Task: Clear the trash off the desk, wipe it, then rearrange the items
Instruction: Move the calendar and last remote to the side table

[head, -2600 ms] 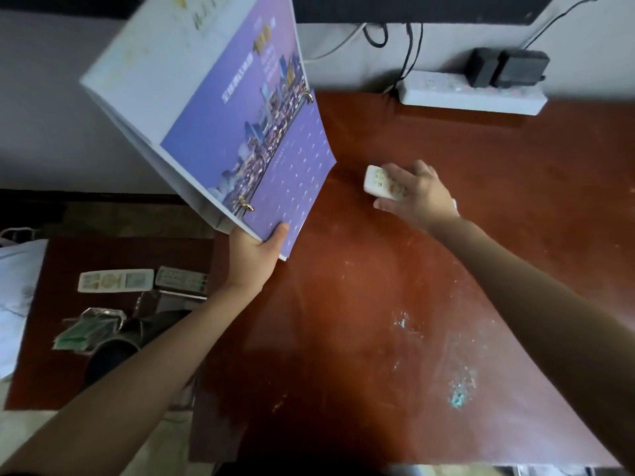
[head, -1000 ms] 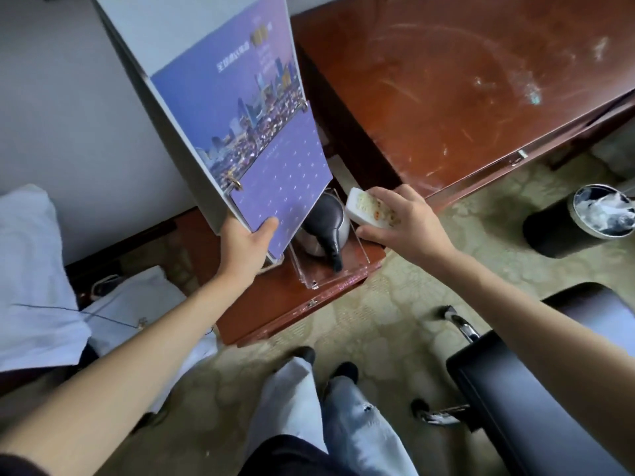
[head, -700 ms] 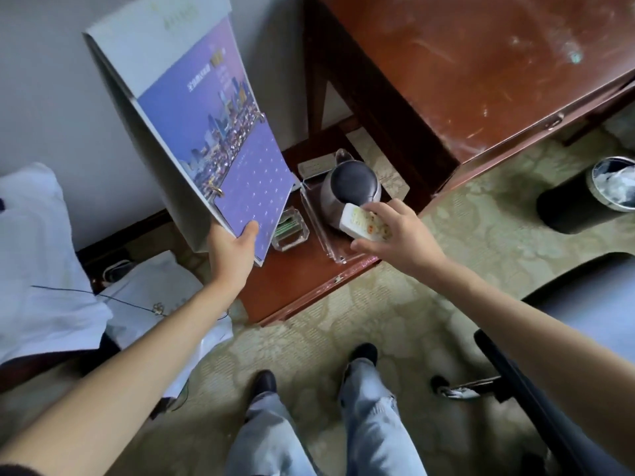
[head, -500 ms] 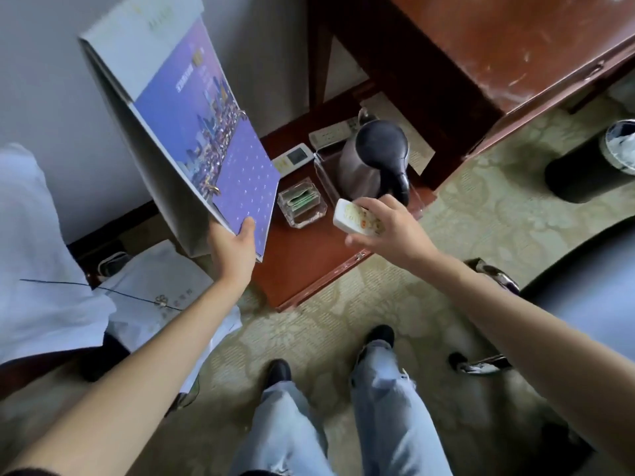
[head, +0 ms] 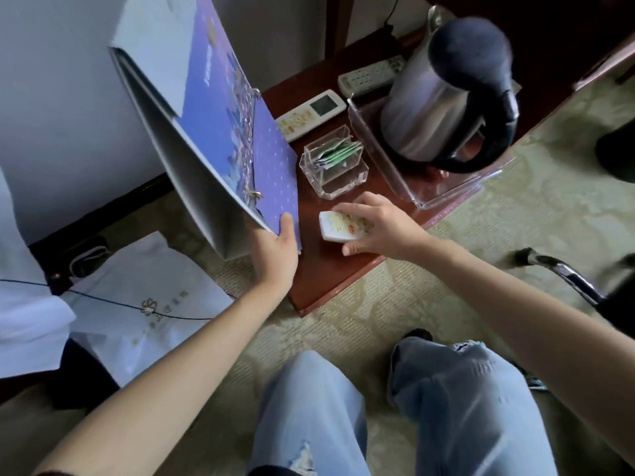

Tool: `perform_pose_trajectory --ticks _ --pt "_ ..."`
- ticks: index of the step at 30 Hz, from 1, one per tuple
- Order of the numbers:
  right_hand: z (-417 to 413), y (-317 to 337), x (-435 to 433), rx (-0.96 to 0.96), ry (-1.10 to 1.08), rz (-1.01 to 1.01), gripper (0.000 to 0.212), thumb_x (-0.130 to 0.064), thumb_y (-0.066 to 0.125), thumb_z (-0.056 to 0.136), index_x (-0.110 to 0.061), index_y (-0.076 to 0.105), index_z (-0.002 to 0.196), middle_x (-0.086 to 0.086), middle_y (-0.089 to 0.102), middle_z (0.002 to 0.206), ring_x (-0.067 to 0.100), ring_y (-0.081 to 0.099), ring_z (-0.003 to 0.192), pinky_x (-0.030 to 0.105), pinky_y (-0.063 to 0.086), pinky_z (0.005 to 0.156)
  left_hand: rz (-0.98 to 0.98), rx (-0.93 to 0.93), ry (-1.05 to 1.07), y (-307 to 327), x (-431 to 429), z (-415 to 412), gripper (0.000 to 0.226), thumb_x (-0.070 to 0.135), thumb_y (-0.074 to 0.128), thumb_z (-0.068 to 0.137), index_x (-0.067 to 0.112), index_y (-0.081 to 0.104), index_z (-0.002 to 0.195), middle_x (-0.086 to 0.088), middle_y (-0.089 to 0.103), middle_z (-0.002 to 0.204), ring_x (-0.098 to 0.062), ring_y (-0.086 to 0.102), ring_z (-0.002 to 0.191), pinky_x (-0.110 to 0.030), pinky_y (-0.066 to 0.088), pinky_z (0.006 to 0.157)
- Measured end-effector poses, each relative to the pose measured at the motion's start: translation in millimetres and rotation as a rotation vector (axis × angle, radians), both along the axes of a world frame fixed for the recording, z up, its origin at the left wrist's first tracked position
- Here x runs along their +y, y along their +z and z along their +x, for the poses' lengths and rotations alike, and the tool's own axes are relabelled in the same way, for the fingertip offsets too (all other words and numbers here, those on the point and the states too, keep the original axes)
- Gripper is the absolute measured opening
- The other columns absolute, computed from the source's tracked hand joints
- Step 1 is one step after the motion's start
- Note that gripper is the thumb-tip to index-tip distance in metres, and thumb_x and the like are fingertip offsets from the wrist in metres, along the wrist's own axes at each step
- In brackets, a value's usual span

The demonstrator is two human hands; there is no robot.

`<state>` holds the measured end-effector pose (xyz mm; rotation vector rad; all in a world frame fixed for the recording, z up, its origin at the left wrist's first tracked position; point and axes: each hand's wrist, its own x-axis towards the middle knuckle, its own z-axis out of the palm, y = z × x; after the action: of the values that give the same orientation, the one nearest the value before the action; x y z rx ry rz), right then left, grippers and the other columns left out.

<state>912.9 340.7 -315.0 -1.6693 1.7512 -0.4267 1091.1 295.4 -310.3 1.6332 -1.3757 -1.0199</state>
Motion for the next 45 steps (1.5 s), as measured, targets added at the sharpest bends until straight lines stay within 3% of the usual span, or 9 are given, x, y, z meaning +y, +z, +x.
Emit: perform_pose_trajectory --ticks 4,9,15,20,24,27,33,41,45 --pt "-3.3 -17.2 -12.6 0.082 0.071 -0.004 0.073 -0.039 0.079 0.067 -0.03 0.049 0.133 0.003 0.047 0.118 0.019 0.041 0.109 0.021 0.026 0.079 0.038 -0.006 -0.093 -0.1 9.9 -21.1 0.016 0.011 0.053 0.093 0.002 0.061 0.103 -0.002 0.052 0.087 0.0 0.048 0.075 -0.014 0.032 0.067" --pt "-16.8 -33.4 -3.0 0.231 0.149 -0.066 0.081 -0.035 0.08 0.065 -0.026 0.044 0.137 0.005 0.05 0.127 0.025 0.04 0.121 0.042 0.021 0.108 0.184 -0.171 -0.349 -6.0 3.1 -11.3 0.038 0.028 0.056 0.091 -0.008 0.066 0.083 -0.011 0.059 0.076 -0.016 0.055 0.076 -0.026 0.036 0.065" --pt "-34.1 -36.9 10.2 0.195 0.148 -0.153 0.071 -0.014 0.077 0.068 -0.018 0.049 0.133 0.005 0.052 0.129 0.026 0.044 0.121 0.051 0.033 0.103 0.254 -0.329 -0.511 1.1 -1.4 -7.8 0.04 0.011 0.047 0.09 0.01 0.034 0.052 -0.006 0.03 0.05 -0.017 0.028 0.048 -0.024 0.02 0.041" --pt "-38.0 -38.8 5.4 0.098 0.13 -0.108 0.069 -0.006 0.074 0.071 -0.018 0.049 0.134 0.006 0.048 0.135 0.028 0.035 0.131 0.049 0.026 0.11 0.265 -0.331 -0.487 -4.0 -1.0 -13.7 0.043 0.013 0.045 0.091 0.011 0.032 0.05 -0.001 0.03 0.049 -0.014 0.028 0.045 -0.03 0.023 0.046" --pt "-34.4 -28.1 19.3 0.092 0.084 -0.203 0.053 -0.005 0.068 0.076 -0.012 0.055 0.127 0.012 0.051 0.128 0.028 0.045 0.122 0.04 0.041 0.101 0.241 -0.263 -0.578 0.8 8.8 -6.2 0.009 0.008 0.052 0.087 0.0 0.053 0.082 -0.003 0.052 0.076 -0.01 0.046 0.066 -0.022 0.032 0.064" --pt "-31.7 -2.2 34.6 0.076 -0.008 -0.255 0.036 -0.003 0.062 0.08 -0.012 0.062 0.115 0.009 0.058 0.112 0.023 0.055 0.105 0.041 0.051 0.084 0.349 -0.326 -0.629 17.9 22.4 -0.5 0.032 0.011 0.052 0.088 0.004 0.041 0.118 -0.001 0.051 0.112 -0.011 0.05 0.091 -0.021 0.035 0.076" --pt "-29.7 75.8 74.7 0.224 -0.038 -0.334 0.021 -0.006 0.064 0.081 -0.011 0.066 0.101 0.005 0.064 0.092 0.026 0.061 0.083 0.031 0.051 0.057 0.442 -0.662 -0.965 82.9 39.9 -7.4 0.03 0.02 0.05 0.09 0.016 0.055 0.119 0.001 0.061 0.111 -0.013 0.055 0.092 -0.026 0.044 0.081" --pt "-87.0 191.2 114.7 0.424 -0.143 -0.319 0.034 -0.025 0.035 0.084 -0.017 0.065 0.098 0.0 0.065 0.087 0.024 0.06 0.078 0.032 0.052 0.058 -0.067 -0.834 -1.224 211.8 49.5 -105.9 0.044 0.028 0.043 0.092 0.023 0.04 0.136 0.003 0.045 0.135 -0.02 0.042 0.121 -0.036 0.042 0.087" --pt "-144.6 231.6 124.1 0.514 -0.246 -0.285 0.037 -0.025 0.037 0.083 -0.016 0.062 0.108 0.002 0.065 0.09 0.027 0.059 0.078 0.032 0.051 0.058 -0.28 -0.899 -1.22 260.3 45.3 -174.3 0.056 0.031 0.042 0.092 0.02 0.025 0.145 0.002 0.032 0.145 -0.019 0.029 0.132 -0.038 0.038 0.1"
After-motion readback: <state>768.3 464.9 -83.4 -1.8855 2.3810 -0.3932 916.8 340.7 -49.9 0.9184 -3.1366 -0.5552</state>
